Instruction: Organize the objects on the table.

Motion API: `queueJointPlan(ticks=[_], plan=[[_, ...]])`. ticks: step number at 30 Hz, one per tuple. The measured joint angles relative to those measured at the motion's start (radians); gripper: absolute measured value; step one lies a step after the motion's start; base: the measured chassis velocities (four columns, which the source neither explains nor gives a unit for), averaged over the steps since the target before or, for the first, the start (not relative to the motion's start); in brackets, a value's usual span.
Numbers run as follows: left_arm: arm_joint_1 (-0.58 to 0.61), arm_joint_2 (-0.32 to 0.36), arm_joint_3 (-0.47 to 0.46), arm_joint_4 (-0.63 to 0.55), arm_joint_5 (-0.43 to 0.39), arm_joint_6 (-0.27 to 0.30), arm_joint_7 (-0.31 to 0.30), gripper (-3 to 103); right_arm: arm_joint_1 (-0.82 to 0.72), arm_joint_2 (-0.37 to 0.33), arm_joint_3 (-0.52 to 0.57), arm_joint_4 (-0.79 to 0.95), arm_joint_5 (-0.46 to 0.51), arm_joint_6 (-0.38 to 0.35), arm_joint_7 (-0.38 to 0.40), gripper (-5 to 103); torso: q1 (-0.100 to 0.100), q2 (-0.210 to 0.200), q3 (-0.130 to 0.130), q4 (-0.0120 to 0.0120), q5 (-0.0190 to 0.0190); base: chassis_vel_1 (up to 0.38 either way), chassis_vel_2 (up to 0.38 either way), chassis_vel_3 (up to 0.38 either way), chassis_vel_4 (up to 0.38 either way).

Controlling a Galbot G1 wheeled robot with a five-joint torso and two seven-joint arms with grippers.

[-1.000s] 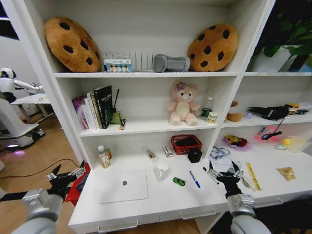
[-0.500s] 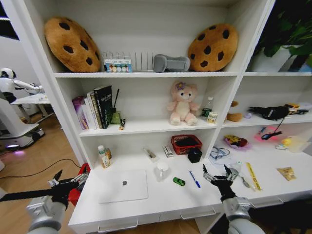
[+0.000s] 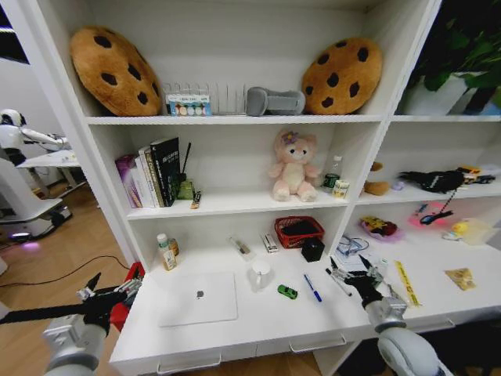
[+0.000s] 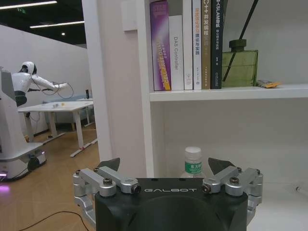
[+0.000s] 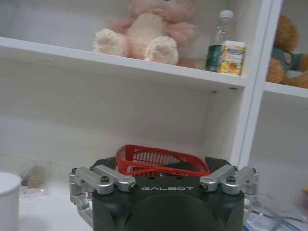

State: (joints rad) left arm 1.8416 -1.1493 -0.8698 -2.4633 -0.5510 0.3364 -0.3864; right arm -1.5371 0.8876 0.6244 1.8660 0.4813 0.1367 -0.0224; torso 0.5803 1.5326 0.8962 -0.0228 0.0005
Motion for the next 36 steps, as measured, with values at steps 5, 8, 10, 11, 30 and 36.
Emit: queueJointPlan(ticks=[5, 8, 10, 11, 30, 36], plan=[[0.0, 0.0, 0.0, 0.0, 0.0, 0.0, 0.0, 100, 0.05, -0.048, -0.069, -0.036, 0.002, 0.0, -0.071, 100, 0.0, 0.0, 0.0, 0.0002, -0.0005, 0.0, 0.0, 0.0, 0.0], [0.0, 0.0, 0.0, 0.001, 0.0, 0.0, 0.001, 100, 0.105, -0.1, -0.149, -0.078, 0.027, -0.004, -0.189, 100, 0.0, 0.0, 0.0, 0.0001, -0.0005, 0.0, 0.0, 0.0, 0.0], [-0.001, 0.0, 0.0, 0.001, -0.001, 0.0, 0.001, 100, 0.145, -0.116, -0.214, -0.113, 0.032, -0.031, -0.211, 100, 0.0, 0.0, 0.0, 0.0002, -0.0008, 0.0, 0.0, 0.0, 0.0], [-0.001, 0.001, 0.0, 0.001, -0.001, 0.0, 0.001, 100, 0.174, -0.116, -0.267, -0.138, 0.027, -0.048, -0.201, 101, 0.0, 0.0, 0.0, 0.0002, 0.0, 0.0, 0.0, 0.0, 0.0], [-0.001, 0.001, 0.0, 0.001, -0.001, -0.002, 0.001, 100, 0.261, -0.115, -0.451, -0.263, 0.039, -0.056, -0.288, 98, 0.0, 0.0, 0.0, 0.0001, -0.0005, 0.0, 0.0, 0.0, 0.0], [-0.001, 0.001, 0.0, 0.001, -0.001, -0.002, 0.001, 100, 0.268, -0.111, -0.452, -0.269, 0.048, -0.056, -0.296, 96, 0.0, 0.0, 0.0, 0.0001, -0.0005, 0.0, 0.0, 0.0, 0.0]])
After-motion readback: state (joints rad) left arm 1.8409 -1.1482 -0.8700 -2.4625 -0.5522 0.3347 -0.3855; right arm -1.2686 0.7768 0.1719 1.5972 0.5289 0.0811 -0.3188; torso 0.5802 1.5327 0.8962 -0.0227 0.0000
